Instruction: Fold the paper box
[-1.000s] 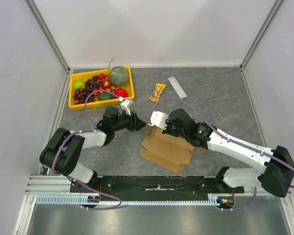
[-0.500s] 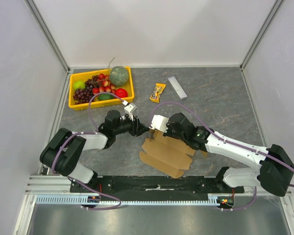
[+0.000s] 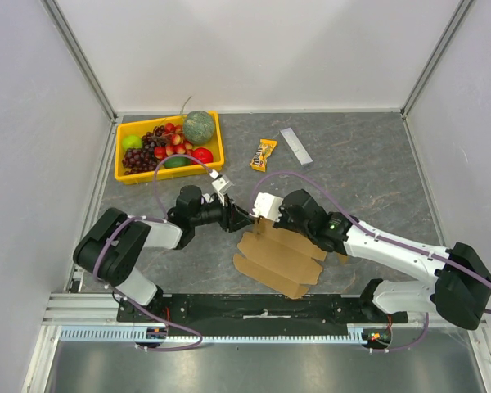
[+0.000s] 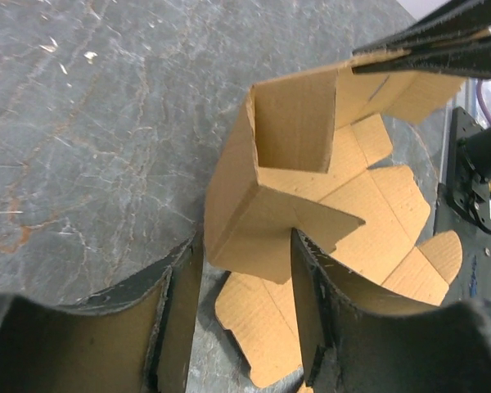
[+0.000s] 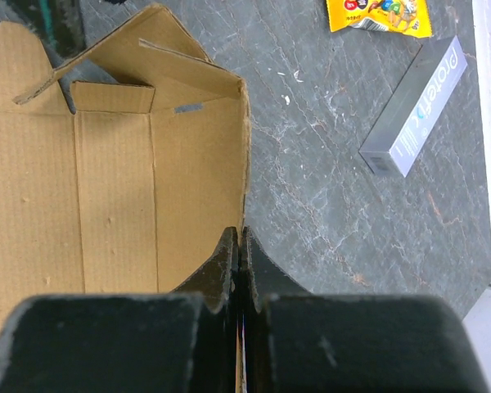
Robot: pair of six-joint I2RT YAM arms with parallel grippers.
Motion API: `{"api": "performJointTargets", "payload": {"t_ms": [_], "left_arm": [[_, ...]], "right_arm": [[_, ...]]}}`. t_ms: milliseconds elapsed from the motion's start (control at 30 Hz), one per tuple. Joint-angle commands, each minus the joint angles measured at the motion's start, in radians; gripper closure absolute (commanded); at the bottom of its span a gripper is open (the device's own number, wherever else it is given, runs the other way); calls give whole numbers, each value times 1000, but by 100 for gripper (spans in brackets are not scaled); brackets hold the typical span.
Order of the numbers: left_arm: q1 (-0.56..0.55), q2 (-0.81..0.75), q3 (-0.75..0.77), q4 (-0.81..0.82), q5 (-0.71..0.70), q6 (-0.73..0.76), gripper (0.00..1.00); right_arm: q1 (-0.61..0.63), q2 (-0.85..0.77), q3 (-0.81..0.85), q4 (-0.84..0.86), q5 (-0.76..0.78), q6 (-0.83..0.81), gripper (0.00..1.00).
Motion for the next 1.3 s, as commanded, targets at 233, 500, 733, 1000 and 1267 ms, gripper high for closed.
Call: {"api": "performJointTargets", "payload": {"t_ms": [233, 500, 733, 1000, 1267], "left_arm": [[-20, 120, -27, 264, 167, -3, 32], [-29, 133, -15, 251, 134, 23, 29], [-20, 38, -53, 281, 147, -5, 27], [104, -199, -102, 261, 49, -98, 25], [180, 13, 25, 165, -60, -121, 31]], "right_arm": [[4, -16, -30, 68, 85, 5, 100], [13, -22, -68, 95, 76, -25, 100], [13, -42, -81, 102, 89, -41, 100], [13, -88, -92, 103, 80, -59, 100], [13, -134, -84, 95, 24, -99, 100]]}}
